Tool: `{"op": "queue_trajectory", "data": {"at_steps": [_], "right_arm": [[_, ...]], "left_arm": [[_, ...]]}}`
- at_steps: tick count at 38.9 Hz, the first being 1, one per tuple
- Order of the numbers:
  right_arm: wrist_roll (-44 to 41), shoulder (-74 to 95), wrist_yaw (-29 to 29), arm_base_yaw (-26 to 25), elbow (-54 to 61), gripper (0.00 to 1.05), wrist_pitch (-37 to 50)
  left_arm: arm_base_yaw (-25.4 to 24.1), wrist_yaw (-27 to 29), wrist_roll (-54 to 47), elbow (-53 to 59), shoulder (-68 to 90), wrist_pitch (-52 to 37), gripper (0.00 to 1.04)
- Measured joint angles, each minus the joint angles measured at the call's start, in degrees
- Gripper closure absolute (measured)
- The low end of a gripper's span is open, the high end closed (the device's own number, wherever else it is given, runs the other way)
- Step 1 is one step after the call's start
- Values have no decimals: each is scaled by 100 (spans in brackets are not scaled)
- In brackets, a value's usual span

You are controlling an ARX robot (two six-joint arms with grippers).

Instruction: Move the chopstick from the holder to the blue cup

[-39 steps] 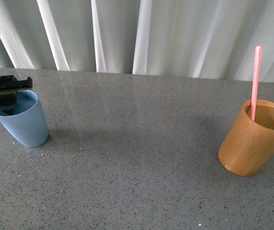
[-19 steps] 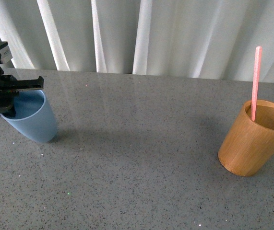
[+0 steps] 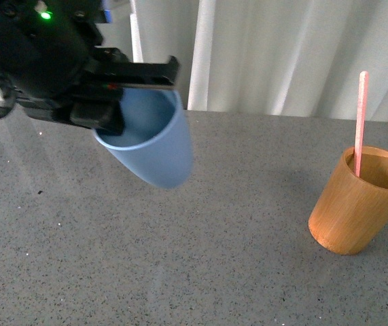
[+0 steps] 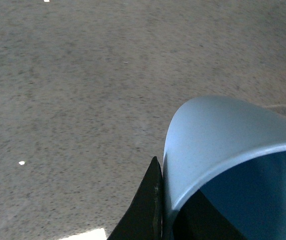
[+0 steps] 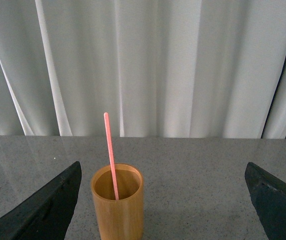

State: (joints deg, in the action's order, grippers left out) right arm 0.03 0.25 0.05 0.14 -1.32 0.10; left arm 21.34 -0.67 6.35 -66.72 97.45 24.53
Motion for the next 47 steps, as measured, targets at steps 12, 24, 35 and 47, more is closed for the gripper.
{"op": "queue_trajectory", "data": {"at_steps": [12, 24, 35, 47], "right_arm": [[0, -2, -2, 0, 0, 10, 0], [0, -2, 0, 0, 0, 10, 0], [0, -2, 2, 0, 0, 10, 0], [0, 0, 0, 0, 0, 10, 0]], "left_arm": [[1102, 160, 258, 66, 529, -417, 101], [1408, 614, 302, -238, 1692, -570, 101], [1390, 767, 321, -533, 2009, -621, 101], [1309, 413, 479, -546, 1965, -492, 69]]}}
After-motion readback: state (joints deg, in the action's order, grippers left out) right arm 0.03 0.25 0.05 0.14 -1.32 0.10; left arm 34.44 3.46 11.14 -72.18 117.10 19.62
